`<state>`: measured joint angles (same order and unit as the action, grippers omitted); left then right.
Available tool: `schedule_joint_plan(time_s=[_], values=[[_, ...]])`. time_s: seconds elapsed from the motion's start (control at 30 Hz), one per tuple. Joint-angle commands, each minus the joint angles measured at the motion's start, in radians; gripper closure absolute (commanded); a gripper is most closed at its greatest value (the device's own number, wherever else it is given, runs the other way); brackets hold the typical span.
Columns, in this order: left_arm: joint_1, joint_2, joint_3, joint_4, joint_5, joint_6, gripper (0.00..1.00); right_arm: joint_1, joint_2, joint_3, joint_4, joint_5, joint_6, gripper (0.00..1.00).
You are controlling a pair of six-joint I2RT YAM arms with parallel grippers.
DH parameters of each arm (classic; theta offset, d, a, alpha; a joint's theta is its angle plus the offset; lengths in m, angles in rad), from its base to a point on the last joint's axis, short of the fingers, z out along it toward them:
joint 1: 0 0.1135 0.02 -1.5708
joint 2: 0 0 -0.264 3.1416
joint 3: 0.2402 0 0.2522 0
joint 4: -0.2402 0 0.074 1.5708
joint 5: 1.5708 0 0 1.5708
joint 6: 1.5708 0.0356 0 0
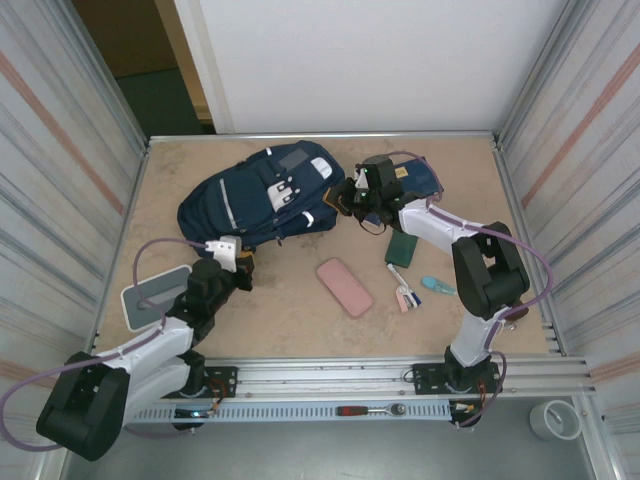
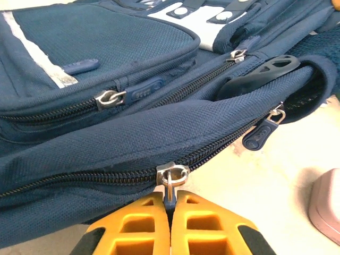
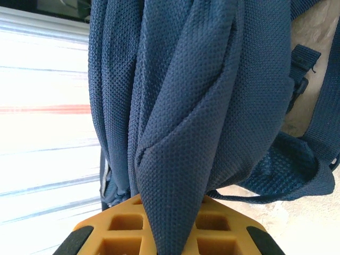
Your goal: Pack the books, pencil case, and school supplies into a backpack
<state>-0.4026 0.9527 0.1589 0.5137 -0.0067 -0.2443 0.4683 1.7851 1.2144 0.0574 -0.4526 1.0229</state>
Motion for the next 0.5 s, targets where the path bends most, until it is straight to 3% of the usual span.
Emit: schedule_joint_plan(time_s=[0.0, 0.17, 0.47], values=[[0.036, -0.035, 0.010, -0.042, 0.092, -0.053, 1.00, -0.038, -0.052, 0.017, 0.017, -0.007, -0.055, 1.00], [0.097, -0.017, 0.058, -0.120, 0.207, -0.086, 1.00, -0.085, -0.017, 0.048, -0.066, -0.038, -0.121, 1.00], [0.087, 0.079, 0.153, -0.185, 0.317, -0.083, 1.00, -0.132, 0.019, 0.128, -0.204, -0.029, -0.247, 0.97]])
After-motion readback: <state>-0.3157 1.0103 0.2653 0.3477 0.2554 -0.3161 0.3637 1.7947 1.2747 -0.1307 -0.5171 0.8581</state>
